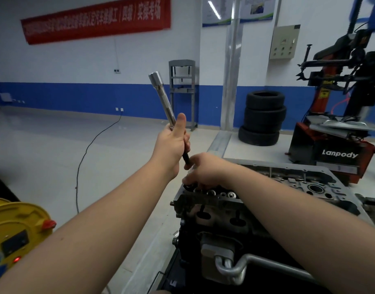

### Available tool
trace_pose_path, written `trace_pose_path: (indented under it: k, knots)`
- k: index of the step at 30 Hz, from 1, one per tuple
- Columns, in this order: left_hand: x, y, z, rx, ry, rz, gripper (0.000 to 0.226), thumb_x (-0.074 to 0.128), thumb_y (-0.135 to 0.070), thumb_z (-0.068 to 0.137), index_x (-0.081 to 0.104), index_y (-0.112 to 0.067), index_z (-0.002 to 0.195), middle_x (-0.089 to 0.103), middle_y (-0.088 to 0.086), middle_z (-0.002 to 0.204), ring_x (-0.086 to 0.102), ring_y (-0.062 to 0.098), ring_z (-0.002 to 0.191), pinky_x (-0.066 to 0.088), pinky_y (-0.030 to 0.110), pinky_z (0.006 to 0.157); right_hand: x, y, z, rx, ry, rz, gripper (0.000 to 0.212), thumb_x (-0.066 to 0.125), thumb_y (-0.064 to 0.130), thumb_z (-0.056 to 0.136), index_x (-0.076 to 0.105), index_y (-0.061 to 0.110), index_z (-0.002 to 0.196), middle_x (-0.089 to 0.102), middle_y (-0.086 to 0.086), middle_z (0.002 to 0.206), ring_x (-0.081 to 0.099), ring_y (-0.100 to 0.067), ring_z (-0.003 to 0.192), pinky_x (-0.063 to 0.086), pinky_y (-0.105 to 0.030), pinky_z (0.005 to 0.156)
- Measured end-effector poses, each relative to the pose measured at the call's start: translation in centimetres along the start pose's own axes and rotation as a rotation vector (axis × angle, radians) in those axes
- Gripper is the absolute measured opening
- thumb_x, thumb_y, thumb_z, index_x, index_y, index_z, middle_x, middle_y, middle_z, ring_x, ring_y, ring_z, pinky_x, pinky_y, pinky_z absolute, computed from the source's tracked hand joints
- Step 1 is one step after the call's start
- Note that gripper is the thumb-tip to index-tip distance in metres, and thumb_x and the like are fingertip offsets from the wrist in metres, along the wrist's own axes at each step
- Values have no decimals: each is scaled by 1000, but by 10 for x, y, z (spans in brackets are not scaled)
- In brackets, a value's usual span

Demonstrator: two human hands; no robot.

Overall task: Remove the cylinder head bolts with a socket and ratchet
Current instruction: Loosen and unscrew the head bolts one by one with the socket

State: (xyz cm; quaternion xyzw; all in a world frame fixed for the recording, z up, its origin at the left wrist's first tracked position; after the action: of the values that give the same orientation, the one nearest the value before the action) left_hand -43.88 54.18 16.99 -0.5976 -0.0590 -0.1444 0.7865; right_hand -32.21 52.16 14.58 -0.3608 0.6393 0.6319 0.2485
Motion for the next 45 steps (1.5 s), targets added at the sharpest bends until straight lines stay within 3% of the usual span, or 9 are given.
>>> trace_pose_path:
  k: [6,10,12,16,20,27,30,39,45]
  knots:
    - [-11,1,-2,39,-123,83,55,55,-75,73,55,-24,93,47,-17,53,44,6,60,41,26,78,17,8,-1,-23,-85,-469,18,65,20,90,72,14,105,68,-7,94,65,-24,83,60,-38,77]
    - [-19,2,-3,55,-191,144,50,53,-72,85,55,-22,86,53,-15,54,49,7,63,41,26,74,25,15,2,-33,-193,-590,18,61,14,90,64,13,108,53,-4,80,53,-20,63,44,-30,51]
    - [-24,4,-4,52,-231,142,49,52,-70,90,57,-22,84,55,-14,55,49,6,60,41,28,76,26,15,2,-28,-226,-599,23,59,11,90,63,14,112,47,-3,76,47,-18,59,34,-29,48]
    - [-32,4,-7,21,-287,78,49,51,-70,92,56,-22,82,56,-14,54,48,11,64,40,39,88,30,12,2,9,-278,-547,18,59,7,88,66,9,105,52,-5,77,51,-20,60,43,-30,53]
    - [-38,3,-11,-12,-319,39,48,50,-67,96,55,-22,82,57,-14,53,48,13,64,41,39,87,34,5,0,62,-312,-414,18,59,7,87,70,11,101,65,-9,91,63,-26,75,60,-35,69]
    - [-48,3,-16,-35,-341,43,48,48,-67,97,55,-22,80,57,-14,53,48,14,66,42,37,83,29,15,-3,59,-363,-232,30,70,24,84,71,10,111,71,-9,103,66,-24,90,60,-40,82]
    - [-48,2,-16,-30,-344,57,49,48,-67,97,55,-22,79,57,-14,52,48,14,67,42,38,82,23,21,-3,82,-326,-205,29,67,25,86,74,3,104,74,-14,101,63,-22,74,61,-44,82]
    - [-42,8,-11,-19,-364,94,49,49,-64,99,58,-21,78,60,-4,70,52,17,74,46,37,77,-8,31,-10,86,-271,-111,25,72,27,88,72,4,98,74,-11,88,74,-26,81,63,-41,74]
    - [-42,15,-15,-12,-364,100,49,49,-62,100,58,-20,77,61,-5,67,53,16,73,44,42,85,-10,36,-9,56,-315,48,26,64,24,90,71,0,94,62,-10,72,62,-22,61,61,-42,73]
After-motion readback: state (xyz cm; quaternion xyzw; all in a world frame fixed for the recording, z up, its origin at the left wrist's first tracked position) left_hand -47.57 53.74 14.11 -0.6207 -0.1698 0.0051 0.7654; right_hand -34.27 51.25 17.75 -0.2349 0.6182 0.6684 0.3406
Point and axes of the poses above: each hand's wrist, its own z-axis towards the middle knuckle, its own x-axis out of the palm, y = z × x, the point moved 2 cm from there along z, towards the middle knuckle
